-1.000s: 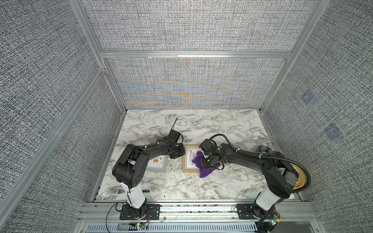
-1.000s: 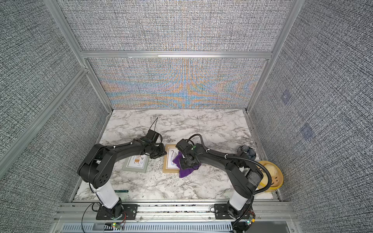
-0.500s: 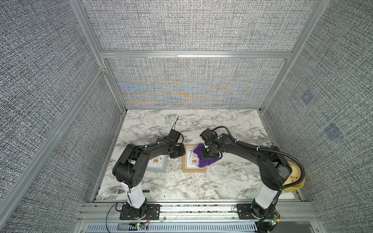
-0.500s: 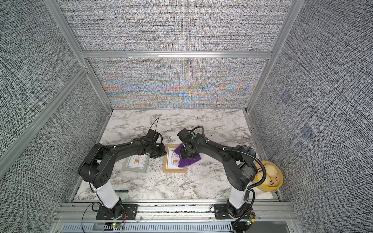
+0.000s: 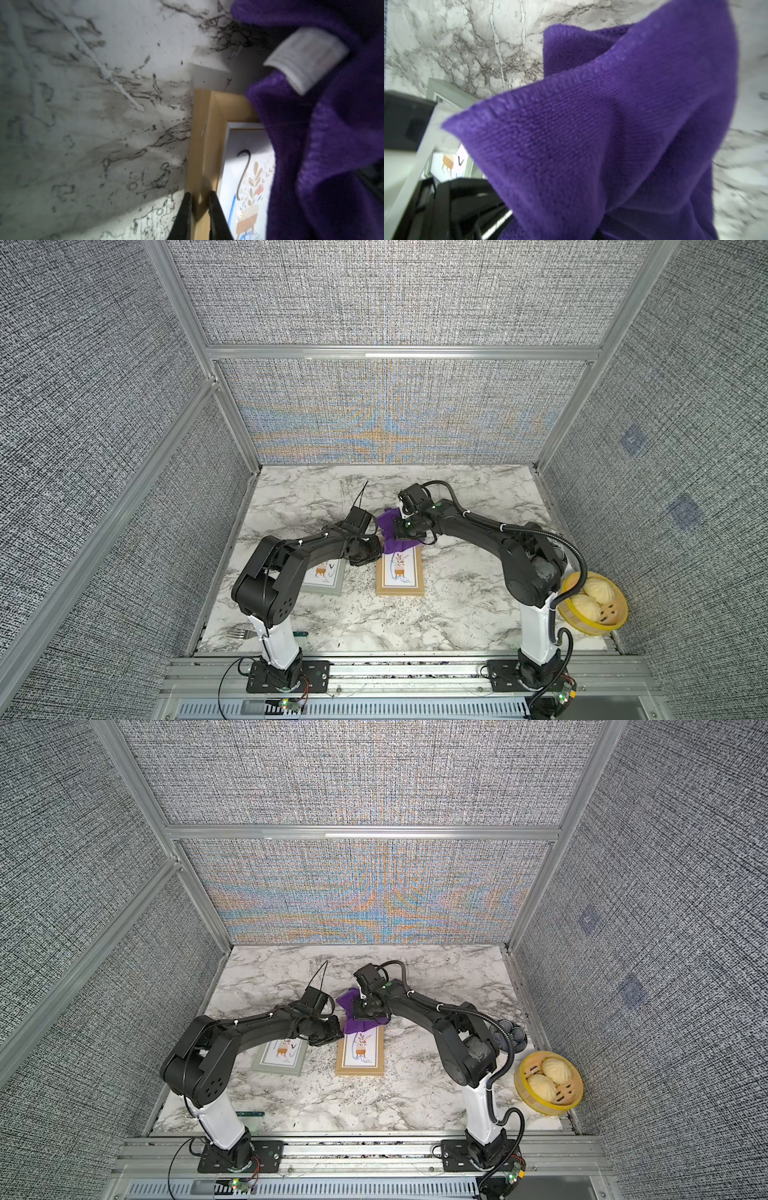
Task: Wipe the picture frame with a cloth
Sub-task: Wipe the dirt from the picture frame.
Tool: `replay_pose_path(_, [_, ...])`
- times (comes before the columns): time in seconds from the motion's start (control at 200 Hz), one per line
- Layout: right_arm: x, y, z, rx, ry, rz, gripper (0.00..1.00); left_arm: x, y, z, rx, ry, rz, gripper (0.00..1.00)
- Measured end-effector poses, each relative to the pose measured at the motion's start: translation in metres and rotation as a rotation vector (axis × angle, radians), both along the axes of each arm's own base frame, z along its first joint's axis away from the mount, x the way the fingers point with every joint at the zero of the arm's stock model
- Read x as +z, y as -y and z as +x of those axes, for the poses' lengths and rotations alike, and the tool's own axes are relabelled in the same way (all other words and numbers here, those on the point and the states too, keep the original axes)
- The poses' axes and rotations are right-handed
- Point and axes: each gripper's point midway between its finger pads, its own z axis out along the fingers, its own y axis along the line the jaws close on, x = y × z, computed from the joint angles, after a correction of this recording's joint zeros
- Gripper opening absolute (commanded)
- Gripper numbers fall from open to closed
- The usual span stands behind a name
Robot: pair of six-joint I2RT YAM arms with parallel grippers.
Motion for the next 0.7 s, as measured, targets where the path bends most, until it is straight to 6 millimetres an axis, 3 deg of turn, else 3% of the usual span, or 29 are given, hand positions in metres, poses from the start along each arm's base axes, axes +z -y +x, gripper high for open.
replay_pose_path(0.165, [-0.003,-0.015,0.013,-0.003,0.017,0.061,0.0,0.0,0.0,0.0,0.0,0.001,-0.002,0.0])
replay_pose_path(0.39, [-0.022,-0.034,0.011,0.028,0.025,0.076,0.0,-0.001,0.003,0.002,0.018,0.008,-0.023,0.0])
replay_pose_path(0.701, [-0.033,-0.029,0.012,0.031,0.094,0.102,0.0,-0.002,0.003,0.002,0.035,0.003,-0.03,0.0])
